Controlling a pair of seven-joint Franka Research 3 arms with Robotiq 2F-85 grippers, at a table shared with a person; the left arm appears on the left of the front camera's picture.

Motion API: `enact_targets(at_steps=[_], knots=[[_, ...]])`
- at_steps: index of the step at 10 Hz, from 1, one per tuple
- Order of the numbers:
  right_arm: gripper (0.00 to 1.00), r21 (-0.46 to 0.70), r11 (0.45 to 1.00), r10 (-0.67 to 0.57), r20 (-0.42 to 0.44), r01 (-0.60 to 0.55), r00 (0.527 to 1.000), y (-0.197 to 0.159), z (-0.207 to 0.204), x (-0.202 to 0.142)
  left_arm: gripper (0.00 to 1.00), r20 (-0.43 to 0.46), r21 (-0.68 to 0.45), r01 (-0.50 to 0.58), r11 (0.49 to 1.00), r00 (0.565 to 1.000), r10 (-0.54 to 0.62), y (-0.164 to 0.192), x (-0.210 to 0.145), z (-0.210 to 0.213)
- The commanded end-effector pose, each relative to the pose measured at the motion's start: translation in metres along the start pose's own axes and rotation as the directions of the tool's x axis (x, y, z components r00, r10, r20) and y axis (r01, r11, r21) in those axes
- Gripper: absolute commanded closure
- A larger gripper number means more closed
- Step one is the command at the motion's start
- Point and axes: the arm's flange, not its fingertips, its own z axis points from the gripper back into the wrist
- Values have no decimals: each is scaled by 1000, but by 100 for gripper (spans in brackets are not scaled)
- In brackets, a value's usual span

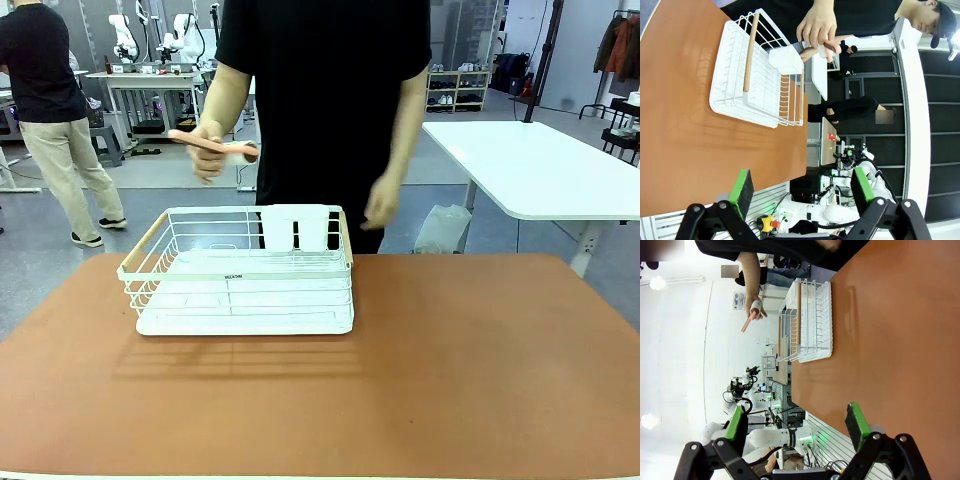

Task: Clean the table.
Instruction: Pick up the Lint Roller when the human hands it over.

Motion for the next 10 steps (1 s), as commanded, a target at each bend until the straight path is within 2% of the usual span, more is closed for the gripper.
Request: enact_targets(at_steps=[1, 7, 8, 10], knots=[[0, 11, 1000, 9, -5, -9, 1000, 3, 1, -1, 0, 2, -21, 14, 1000, 1000, -14, -3, -1, 3], [0, 11, 1000, 9, -5, -9, 1000, 3, 1, -1, 0, 0, 0, 0, 1000, 1000, 0, 0, 0, 0], [0, 11, 1000, 9, -5, -9, 1000, 3, 1, -1, 0, -113, -12, -11, 1000, 994, 9, -47, -4, -1], [0, 11, 1000, 9, -5, -9, 1000, 3, 1, -1, 0, -75, 96, -82, 992, 993, 90, -98, -9, -24]])
